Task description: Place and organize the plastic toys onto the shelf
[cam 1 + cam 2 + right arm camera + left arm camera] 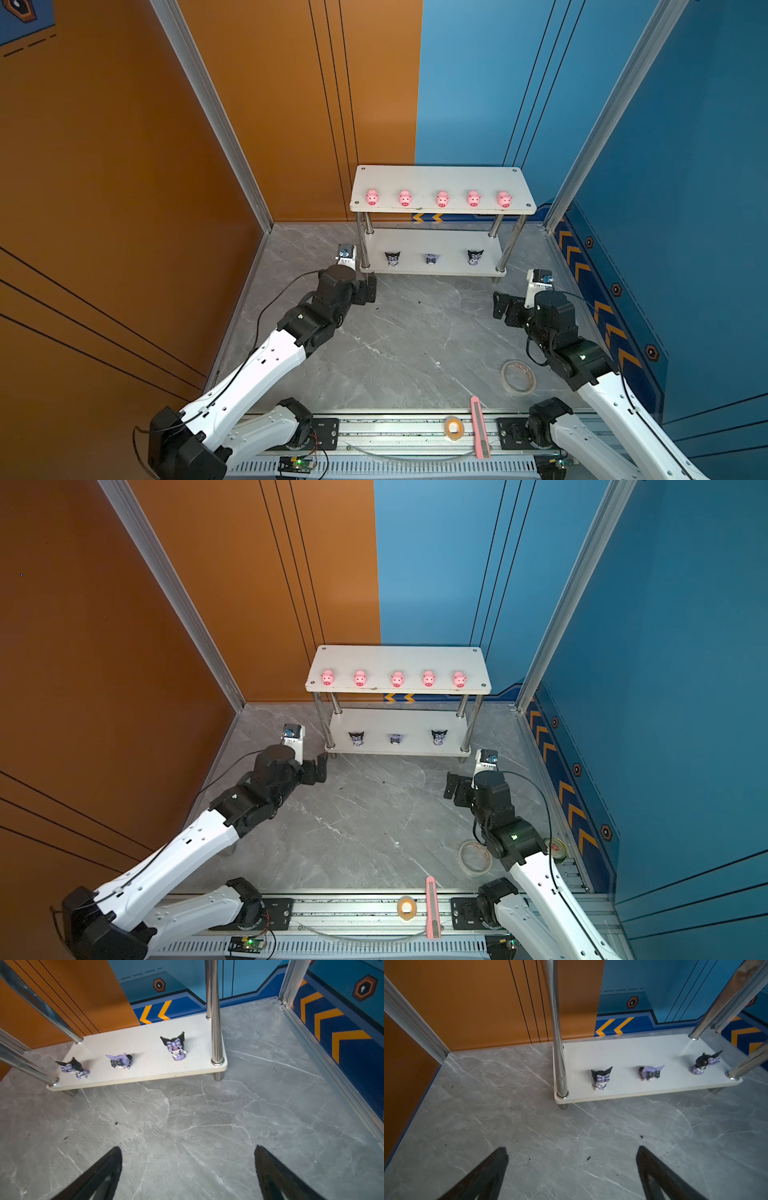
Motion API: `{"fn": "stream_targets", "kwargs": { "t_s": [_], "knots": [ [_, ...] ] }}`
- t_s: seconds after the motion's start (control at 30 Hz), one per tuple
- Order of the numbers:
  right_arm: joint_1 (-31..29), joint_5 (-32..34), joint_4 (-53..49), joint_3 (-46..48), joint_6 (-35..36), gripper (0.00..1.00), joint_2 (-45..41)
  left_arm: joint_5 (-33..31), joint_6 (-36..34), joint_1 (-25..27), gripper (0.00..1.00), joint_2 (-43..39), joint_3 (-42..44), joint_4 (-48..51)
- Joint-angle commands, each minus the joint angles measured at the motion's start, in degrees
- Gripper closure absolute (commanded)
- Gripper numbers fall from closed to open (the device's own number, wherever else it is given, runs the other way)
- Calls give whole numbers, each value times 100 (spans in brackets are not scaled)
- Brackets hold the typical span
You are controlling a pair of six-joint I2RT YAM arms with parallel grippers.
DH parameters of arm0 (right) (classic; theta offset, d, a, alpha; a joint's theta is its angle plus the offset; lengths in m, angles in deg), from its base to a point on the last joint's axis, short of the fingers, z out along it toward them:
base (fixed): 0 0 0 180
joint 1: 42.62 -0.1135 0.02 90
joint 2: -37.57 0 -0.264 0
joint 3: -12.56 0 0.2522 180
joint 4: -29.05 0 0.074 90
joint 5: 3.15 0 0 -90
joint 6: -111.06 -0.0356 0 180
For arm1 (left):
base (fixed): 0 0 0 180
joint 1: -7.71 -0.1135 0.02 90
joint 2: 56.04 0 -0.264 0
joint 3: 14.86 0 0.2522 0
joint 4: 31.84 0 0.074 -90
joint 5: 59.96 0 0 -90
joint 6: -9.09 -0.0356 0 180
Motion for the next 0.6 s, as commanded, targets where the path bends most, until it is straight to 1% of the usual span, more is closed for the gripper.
{"fn": "stream_targets", "kwargs": {
  "t_s": [0.0,0.03,0.07,0.1,0.13,0.17,0.2,0.27,0.33,0.4,0.5,0.57],
  "knots": [
    [-67,475,1767,1009,486,0,-267,-392,-892,231,2,-482,843,-1852],
    [-93,553,2078,1265,671,0,-374,-518,-1191,317,2,-603,1157,-2182],
    [-114,513,2311,1493,936,0,-526,-457,-1623,358,2,-742,1462,-2395],
    [-131,467,2389,1624,1284,0,-683,-258,-2009,349,2,-878,1695,-2443],
    [-141,523,2441,1740,1473,0,-784,-224,-2239,355,2,-979,1850,-2432],
    [-149,745,2579,1865,1538,0,-871,-442,-2294,355,2,-1073,2006,-2447],
    [-144,990,2675,1952,1539,0,-900,-708,-2257,312,2,-1142,2174,-2499],
    [-91,1141,2897,2094,1697,0,-815,-825,-2289,168,2,-1294,2477,-2605],
    [-75,1110,3033,2156,1866,0,-551,-671,-2302,-101,2,-1372,2850,-2855],
    [-78,1188,3231,2187,1940,0,-110,-506,-2170,-487,2,-1321,3150,-3078],
    [-54,1229,3642,2176,1961,0,640,-175,-1925,-1096,2,-1034,3461,-3372],
    [-37,1408,4096,2208,1872,0,1268,215,-1800,-1484,2,-731,3652,-3802]
  ]
}}
